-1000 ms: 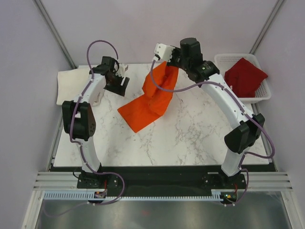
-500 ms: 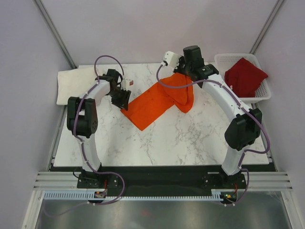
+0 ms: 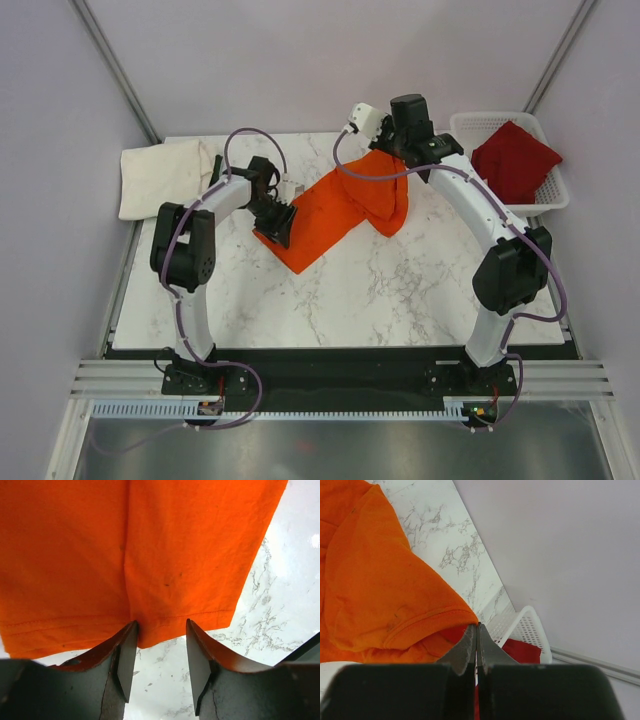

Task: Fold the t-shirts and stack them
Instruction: Flatten the tshirt out

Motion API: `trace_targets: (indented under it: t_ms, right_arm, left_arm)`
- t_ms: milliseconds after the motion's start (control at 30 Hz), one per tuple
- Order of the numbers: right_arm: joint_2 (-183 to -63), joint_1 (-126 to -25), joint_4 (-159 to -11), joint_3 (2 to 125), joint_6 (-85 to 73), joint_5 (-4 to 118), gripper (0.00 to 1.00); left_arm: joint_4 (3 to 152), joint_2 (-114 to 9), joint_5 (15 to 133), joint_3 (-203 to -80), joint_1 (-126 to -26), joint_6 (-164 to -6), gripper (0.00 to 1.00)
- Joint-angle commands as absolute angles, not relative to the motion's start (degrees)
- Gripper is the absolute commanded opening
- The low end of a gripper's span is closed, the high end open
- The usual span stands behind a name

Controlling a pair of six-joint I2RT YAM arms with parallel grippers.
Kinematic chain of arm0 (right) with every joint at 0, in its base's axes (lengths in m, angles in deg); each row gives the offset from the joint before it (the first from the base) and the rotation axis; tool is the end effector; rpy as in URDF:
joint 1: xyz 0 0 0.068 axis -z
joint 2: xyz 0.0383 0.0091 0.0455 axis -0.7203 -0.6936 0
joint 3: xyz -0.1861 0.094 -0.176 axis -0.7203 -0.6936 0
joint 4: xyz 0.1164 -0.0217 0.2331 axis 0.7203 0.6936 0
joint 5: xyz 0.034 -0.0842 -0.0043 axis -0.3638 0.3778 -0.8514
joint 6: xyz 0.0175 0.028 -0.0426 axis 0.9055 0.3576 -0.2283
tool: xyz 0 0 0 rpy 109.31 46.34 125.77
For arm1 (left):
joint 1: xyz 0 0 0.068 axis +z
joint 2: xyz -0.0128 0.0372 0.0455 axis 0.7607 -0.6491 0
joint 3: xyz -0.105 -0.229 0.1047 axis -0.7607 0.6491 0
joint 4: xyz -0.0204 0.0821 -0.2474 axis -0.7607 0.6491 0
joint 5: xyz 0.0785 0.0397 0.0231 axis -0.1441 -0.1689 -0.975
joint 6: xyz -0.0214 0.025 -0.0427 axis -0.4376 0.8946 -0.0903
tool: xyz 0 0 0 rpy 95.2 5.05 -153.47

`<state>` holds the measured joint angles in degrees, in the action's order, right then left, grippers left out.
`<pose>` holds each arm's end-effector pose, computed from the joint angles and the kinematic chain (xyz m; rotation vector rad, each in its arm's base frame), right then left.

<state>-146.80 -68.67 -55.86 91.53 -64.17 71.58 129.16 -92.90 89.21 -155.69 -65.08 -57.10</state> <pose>0.3973 0.1603 0.3658 -1.2200 1.7556 -0.4316 0.3810 -0.1206 0.1761 0.8429 2.7696 -0.5929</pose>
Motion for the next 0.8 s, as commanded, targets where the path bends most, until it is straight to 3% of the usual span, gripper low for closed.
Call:
trace_targets:
  t_ms: [0, 33, 100, 200, 367, 567, 600, 633, 667, 700, 767]
  right_arm:
    - [-144.7, -68.4, -57.9, 91.3, -63.1, 71.0, 0.00]
    - [-144.7, -68.4, -57.9, 91.3, -63.1, 71.0, 0.00]
    - [-144.8, -68.2, -57.9, 91.2, -62.7, 70.9, 0.00]
    - [-144.8, -68.1, -57.9, 91.1, -62.4, 70.7, 0.00]
    - [-145.6, -67.2, -58.4, 91.6, -61.6, 71.0, 0.00]
    - [-147.5, -65.1, -59.7, 94.5, -58.9, 71.6, 0.00]
    - [-148.0, -64.2, -59.8, 94.9, -58.2, 71.4, 0.00]
    - [-148.1, -63.8, -59.7, 95.2, -58.0, 71.0, 0.00]
    - [-148.1, -63.4, -59.7, 95.4, -57.9, 70.7, 0.00]
    - [-148.1, -63.3, -59.7, 95.3, -58.0, 70.7, 0.00]
    - [-147.5, -63.1, -59.8, 94.6, -57.9, 70.4, 0.00]
  left_arm:
    - [130.2, -93.5, 91.7, -156.2, -65.2, -56.1, 0.50]
    - [130.4, -93.8, 91.7, -156.3, -65.3, -56.2, 0.40]
    - [130.6, -93.6, 91.6, -156.6, -65.2, -56.2, 0.36]
    - [130.7, -92.6, 90.7, -156.7, -65.3, -56.0, 0.02]
    - [133.4, -84.8, 96.4, -157.1, -67.7, -53.8, 0.02]
    - [150.0, -84.9, 106.2, -162.7, -81.7, -45.0, 0.02]
    - [150.7, -85.2, 106.9, -162.1, -84.5, -44.6, 0.05]
    - [150.8, -85.3, 107.0, -161.4, -85.4, -45.2, 0.17]
    - [150.1, -85.8, 106.4, -160.2, -85.7, -46.1, 0.47]
    - [149.5, -85.8, 106.0, -159.8, -85.6, -47.2, 0.61]
    - [147.3, -85.4, 102.9, -159.0, -85.1, -47.5, 0.99]
